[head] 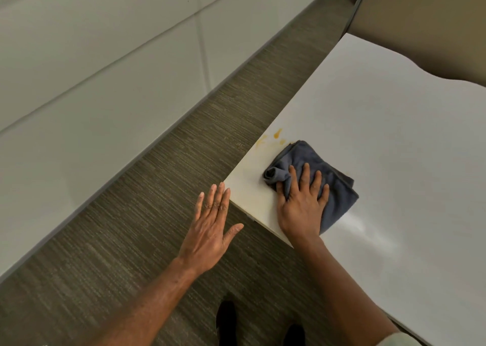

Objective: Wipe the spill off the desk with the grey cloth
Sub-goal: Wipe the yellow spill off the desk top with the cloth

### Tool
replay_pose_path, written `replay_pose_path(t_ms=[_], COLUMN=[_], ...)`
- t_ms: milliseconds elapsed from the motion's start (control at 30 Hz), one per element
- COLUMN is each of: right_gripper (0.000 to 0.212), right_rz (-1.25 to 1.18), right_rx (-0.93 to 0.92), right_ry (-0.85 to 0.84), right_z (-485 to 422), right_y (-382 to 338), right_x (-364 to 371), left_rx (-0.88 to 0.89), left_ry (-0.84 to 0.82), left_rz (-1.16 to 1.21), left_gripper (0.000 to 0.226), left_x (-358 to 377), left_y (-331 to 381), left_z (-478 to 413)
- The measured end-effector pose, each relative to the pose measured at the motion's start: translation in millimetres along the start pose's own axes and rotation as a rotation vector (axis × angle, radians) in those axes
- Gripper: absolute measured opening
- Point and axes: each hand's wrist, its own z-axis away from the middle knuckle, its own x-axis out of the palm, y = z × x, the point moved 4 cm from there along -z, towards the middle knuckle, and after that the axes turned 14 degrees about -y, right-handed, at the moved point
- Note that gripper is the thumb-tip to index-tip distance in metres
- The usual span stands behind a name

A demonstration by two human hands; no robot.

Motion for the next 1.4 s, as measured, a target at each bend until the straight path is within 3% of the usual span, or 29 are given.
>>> replay_pose_path(t_ms=[167, 333, 467, 767, 933, 1067, 1200, 1400], right_gripper=[0.066, 0.067, 0.067, 0.069, 0.068, 0.065, 0.064, 0.062], right_rz=[0.081, 0.018, -0.063, 0.068, 0.004, -0.094, -0.082, 0.046], right_rx=[-0.153, 0.053, 0.13, -0.155, 0.083, 0.174, 0.096, -0.2], right_ry=[-0.019, 0.033, 0.051, -0.028, 0.036, 0.059, 0.041, -0.036], right_z=[28, 31, 2, 14, 23, -18, -52, -28], right_y=[11, 57, 43, 14, 71, 69, 30, -4], right_x=[15, 3, -9, 4, -9, -28, -35, -14], left_rx=[-0.007, 0.016, 0.015, 0.039, 0.049, 0.052, 0.053, 0.04], left_ry=[0.06, 0.112, 0.126, 0.19, 0.202, 0.203, 0.209, 0.206], left_rz=[0.011, 0.019, 0.044, 0.08, 0.071, 0.084, 0.08, 0.084], left_gripper=[0.087, 0.09, 0.096, 0.101, 0.101, 0.101, 0.102, 0.102], left_x=[10, 16, 21, 28, 28, 29, 31, 29], left_y=[4, 5, 6, 7, 7, 7, 6, 7], left_z=[-5, -16, -19, -21, -22, -22, -22, -21])
